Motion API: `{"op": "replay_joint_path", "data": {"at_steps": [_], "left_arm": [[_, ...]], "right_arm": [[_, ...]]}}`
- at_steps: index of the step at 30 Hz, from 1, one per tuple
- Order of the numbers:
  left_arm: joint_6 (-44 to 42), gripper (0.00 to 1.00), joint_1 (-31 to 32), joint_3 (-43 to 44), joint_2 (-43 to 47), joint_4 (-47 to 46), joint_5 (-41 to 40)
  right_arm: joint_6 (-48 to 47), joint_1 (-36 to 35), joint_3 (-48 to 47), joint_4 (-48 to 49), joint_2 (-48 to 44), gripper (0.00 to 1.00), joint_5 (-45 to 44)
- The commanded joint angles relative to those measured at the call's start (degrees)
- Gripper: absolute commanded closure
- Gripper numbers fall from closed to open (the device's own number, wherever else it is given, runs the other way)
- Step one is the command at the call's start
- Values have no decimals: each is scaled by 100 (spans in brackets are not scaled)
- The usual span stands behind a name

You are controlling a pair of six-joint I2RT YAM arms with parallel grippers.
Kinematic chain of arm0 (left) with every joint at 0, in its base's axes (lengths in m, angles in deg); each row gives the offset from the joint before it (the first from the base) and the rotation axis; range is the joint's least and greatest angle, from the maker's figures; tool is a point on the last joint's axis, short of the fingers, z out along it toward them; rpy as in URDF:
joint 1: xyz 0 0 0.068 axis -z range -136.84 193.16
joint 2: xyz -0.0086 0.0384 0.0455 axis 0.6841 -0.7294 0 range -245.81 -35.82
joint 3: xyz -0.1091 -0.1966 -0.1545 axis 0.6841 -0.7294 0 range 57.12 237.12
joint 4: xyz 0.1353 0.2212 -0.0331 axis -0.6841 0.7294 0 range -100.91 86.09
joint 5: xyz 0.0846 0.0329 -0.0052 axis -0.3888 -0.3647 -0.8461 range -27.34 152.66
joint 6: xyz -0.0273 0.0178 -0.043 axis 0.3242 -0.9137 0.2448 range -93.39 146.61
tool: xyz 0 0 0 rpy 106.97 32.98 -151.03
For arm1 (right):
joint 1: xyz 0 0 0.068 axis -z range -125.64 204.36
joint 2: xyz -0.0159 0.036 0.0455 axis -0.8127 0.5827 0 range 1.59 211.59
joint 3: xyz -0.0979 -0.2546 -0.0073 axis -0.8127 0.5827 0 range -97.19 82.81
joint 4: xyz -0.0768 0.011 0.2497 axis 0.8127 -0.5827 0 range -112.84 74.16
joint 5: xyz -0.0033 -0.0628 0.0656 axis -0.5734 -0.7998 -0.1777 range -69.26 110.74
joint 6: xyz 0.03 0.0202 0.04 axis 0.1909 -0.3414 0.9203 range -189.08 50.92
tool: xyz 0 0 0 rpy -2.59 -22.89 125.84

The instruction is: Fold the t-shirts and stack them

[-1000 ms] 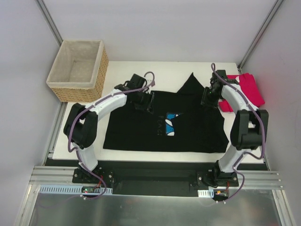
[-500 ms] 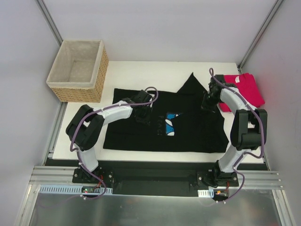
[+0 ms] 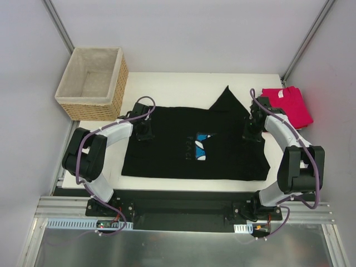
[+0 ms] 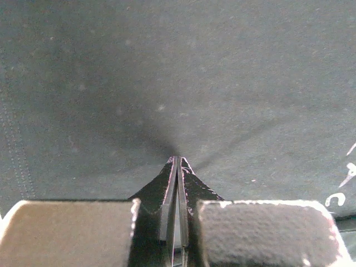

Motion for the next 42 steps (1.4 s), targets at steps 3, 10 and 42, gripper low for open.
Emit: {"op": "replay_joint_path", "data": {"at_steps": [3, 10, 42], "left_arm": [[50, 100, 60, 285, -15, -129, 207], [-38, 100, 51, 215, -23, -121, 181], [366, 100, -1, 382, -954, 345, 664]], "right_arm": [[-249, -51, -307, 299, 267, 99, 8], [-425, -95, -1009, 212, 988, 99, 34], [322, -491, -1926, -738, 2896, 99, -229]]}}
